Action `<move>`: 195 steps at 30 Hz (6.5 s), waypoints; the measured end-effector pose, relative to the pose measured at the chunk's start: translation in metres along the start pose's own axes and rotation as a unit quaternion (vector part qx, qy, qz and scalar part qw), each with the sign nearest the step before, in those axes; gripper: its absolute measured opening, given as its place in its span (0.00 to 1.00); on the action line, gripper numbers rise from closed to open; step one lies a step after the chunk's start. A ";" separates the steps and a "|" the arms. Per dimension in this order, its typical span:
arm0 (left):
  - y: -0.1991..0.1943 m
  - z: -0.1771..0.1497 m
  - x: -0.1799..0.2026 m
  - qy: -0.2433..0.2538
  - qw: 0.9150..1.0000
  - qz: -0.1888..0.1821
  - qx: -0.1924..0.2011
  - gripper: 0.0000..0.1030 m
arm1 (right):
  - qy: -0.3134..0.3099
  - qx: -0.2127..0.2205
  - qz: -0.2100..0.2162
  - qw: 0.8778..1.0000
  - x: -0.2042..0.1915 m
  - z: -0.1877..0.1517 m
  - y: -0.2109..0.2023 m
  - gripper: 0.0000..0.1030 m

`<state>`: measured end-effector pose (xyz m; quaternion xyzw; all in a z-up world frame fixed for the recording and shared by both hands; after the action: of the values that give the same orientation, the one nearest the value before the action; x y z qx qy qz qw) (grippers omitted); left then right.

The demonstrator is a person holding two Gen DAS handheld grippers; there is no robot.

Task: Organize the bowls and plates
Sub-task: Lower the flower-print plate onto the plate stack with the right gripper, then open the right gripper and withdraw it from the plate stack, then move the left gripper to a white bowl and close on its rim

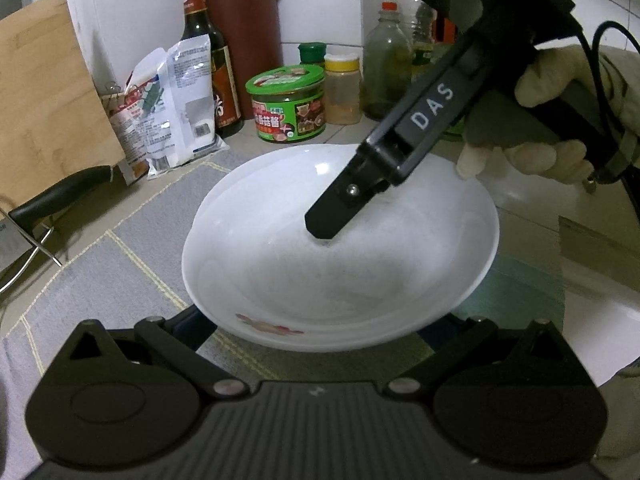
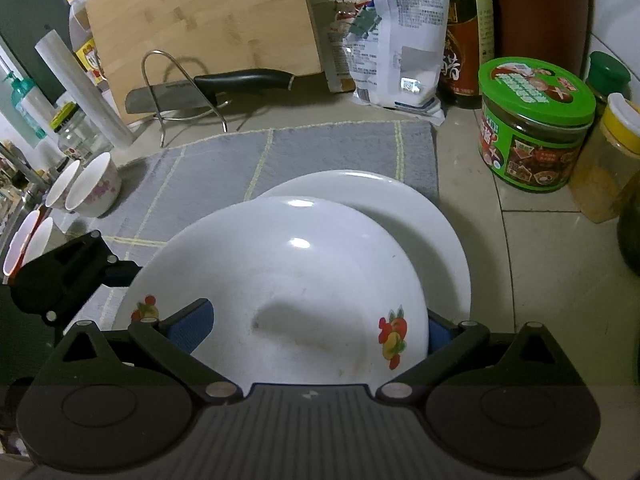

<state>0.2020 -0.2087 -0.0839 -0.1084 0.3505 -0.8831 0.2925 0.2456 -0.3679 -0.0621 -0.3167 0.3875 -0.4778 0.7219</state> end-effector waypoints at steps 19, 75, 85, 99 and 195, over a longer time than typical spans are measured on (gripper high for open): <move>0.005 0.003 -0.003 0.000 1.000 0.000 -0.012 0.99 | 0.011 -0.019 -0.020 1.000 0.003 -0.001 0.005 1.00; 0.010 0.015 -0.004 0.033 0.999 0.009 -0.004 0.99 | 0.010 -0.035 -0.061 0.997 -0.005 0.001 -0.008 1.00; 0.008 0.014 -0.008 0.027 1.000 0.011 -0.007 1.00 | -0.004 -0.037 -0.074 0.997 -0.009 0.001 -0.009 1.00; 0.007 0.013 -0.004 0.027 1.000 0.014 -0.008 1.00 | -0.036 -0.045 -0.104 0.993 -0.017 -0.003 -0.010 1.00; -0.207 -0.198 -0.287 -0.289 0.950 0.116 -0.006 0.99 | -0.316 0.082 0.032 0.945 -0.422 -0.002 0.170 1.00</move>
<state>0.2631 0.1925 -0.0835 -0.3194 0.2668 -0.7719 0.4807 0.2173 0.0847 -0.0950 -0.3784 0.1086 -0.3601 0.8458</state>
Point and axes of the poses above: each gripper's, at about its wrist camera, not at the fingertips, and y roughly the way its jaws point, x to its right, z to its top, the point moved 3 cm from there along y, roughly the way its jaws point, and after that the axes turned 5 degrees about -y, right-handed, at the moved point
